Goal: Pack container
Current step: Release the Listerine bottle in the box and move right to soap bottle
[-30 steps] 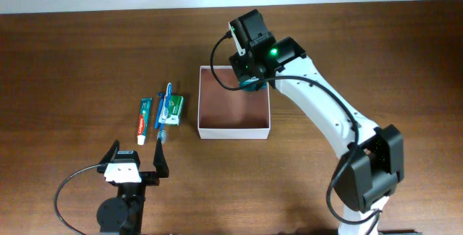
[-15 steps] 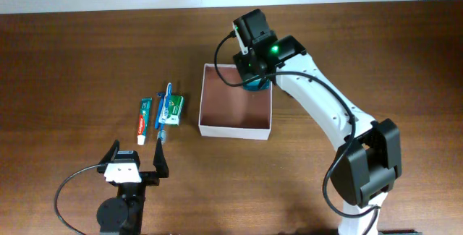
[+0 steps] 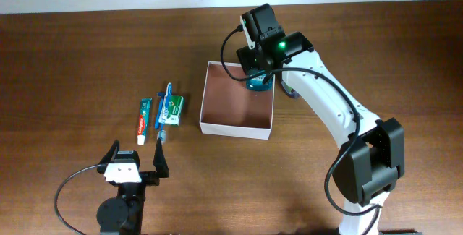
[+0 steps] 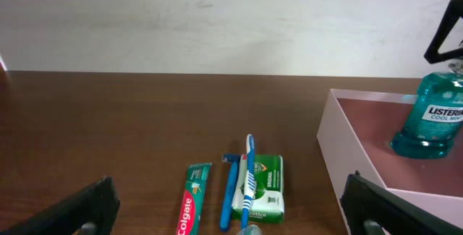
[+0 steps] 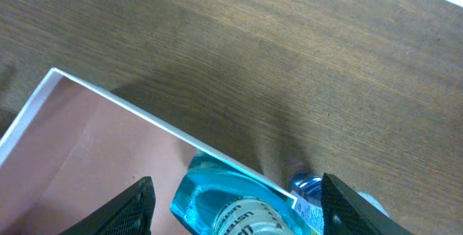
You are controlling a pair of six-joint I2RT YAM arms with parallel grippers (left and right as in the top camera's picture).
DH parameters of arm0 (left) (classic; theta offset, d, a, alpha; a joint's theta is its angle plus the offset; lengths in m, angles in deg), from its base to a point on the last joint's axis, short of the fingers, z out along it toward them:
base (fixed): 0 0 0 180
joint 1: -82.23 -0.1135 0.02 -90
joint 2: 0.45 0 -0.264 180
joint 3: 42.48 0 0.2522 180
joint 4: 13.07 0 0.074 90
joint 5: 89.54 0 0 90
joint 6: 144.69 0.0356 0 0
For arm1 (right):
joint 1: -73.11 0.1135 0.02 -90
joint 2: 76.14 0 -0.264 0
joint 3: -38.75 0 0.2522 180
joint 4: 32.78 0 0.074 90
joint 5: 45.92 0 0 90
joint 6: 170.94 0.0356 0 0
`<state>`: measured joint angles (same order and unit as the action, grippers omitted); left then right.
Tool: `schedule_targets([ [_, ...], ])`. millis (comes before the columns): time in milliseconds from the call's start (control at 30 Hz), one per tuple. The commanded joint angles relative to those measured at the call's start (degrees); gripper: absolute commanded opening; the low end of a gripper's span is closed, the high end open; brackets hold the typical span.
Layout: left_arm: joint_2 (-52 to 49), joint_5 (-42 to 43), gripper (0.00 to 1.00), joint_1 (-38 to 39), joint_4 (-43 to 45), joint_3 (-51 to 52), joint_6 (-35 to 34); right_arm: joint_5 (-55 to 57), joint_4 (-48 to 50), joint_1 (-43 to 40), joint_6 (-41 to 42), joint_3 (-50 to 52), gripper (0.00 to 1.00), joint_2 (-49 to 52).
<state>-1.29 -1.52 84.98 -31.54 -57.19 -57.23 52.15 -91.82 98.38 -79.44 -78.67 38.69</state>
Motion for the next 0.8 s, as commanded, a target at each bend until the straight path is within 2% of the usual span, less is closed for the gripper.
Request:
schedule_targets([
  [0, 0.4, -0.4, 1.0, -0.3, 0.1, 0.4, 1.1, 0.2, -0.1, 0.1, 0.2, -4.3, 0.66, -2.5],
  [333, 0.4, -0.4, 0.99, -0.3, 0.1, 0.4, 1.1, 10.6, -10.4, -2.1, 0.2, -16.4, 0.67, -7.8],
  [600, 0.4, -0.4, 0.99, -0.3, 0.1, 0.4, 1.1, 6.0, -22.5, -10.1, 0.7, -16.4, 0.68, -7.5],
  [767, 0.4, -0.4, 1.0, -0.3, 0.1, 0.4, 1.1, 1.1, -22.9, -13.4, 0.6, -14.5, 0.68, -7.1],
])
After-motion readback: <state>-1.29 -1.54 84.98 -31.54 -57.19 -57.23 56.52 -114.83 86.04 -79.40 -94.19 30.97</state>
